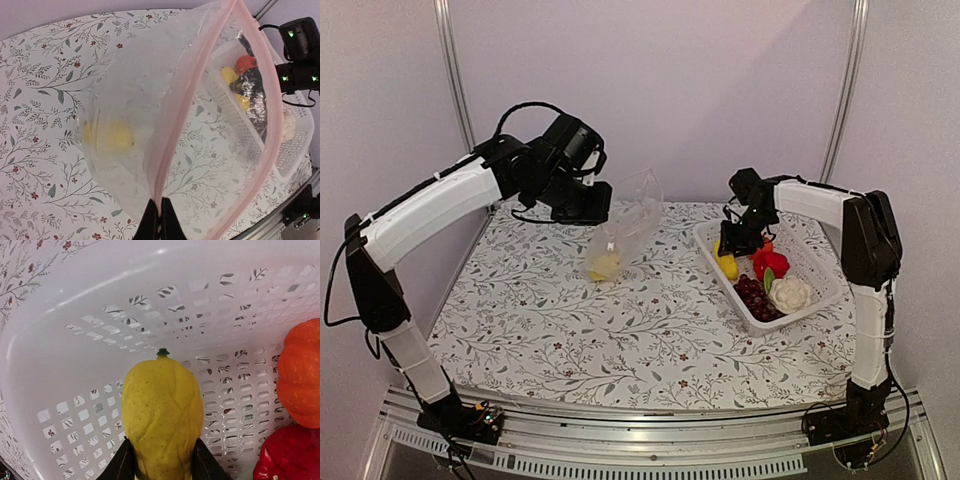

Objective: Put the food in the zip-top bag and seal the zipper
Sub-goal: Pick up the fake fruit from the bin, then place the fake fruit in the zipper food storage bag.

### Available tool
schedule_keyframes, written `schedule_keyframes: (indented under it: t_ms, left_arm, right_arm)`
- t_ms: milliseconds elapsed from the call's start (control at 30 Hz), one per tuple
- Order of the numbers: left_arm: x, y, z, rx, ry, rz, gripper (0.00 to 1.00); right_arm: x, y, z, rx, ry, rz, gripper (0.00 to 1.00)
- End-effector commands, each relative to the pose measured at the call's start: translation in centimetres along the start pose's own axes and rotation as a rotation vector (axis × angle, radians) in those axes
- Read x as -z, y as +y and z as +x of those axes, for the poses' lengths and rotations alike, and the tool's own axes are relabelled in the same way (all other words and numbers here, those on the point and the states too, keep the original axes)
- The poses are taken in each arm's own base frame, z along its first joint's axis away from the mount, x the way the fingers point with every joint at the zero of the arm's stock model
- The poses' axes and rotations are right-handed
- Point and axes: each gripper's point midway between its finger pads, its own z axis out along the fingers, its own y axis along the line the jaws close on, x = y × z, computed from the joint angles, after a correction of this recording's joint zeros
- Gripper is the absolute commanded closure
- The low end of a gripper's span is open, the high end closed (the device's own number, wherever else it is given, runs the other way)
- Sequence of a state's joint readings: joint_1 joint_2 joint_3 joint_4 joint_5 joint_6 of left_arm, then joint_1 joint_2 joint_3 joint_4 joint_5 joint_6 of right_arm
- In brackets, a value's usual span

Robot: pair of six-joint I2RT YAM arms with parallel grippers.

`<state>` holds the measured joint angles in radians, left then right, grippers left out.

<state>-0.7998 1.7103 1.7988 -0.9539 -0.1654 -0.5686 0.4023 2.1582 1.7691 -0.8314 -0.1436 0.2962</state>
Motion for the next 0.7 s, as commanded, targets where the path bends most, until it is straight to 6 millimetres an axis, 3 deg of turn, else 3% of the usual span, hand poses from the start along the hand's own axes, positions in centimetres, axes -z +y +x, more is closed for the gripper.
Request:
schedule_keyframes:
  t_ms: [0,100,267,467,567,667]
  left_arm:
    - [-0.4,-0.9,-1.7,0.009,-0.029,0.037,1.0]
    - [-0.9,-1.4,-1.9,0.01,-0.025,0.05,1.0]
    - [-1.5,-2.5,-2.6,0.025,-0.021,0.098,1.0]
    - [-2.2,-3.7,-3.5,0.029,-0.014,0.147,1.0]
    - [-2.3,-4.2,-4.0,0.025,-0.015,0.168,1.0]
    - [-2.1,-5.0,-4.3,0.015,-0.015,0.203,1.0]
  right_arm:
    - [9.7,1.7,-3.5,0.021,-0.229,-0.04,0.76]
    - [13.6,3.7,-4.4,0.049,-0.328,-0.132,0.76]
    - [23.2,8.3,-5.4,0.105,-0.586,-0.363,0.84]
    - [32.8,14.8,-4.0,0.226,-0.858,-0.572,0.88]
    - [35.3,17.3,-3.1,0.291,-0.952,-0.641,0.88]
    - [36.3,19.7,-2.4,0.365,-1.005,-0.696,0.87]
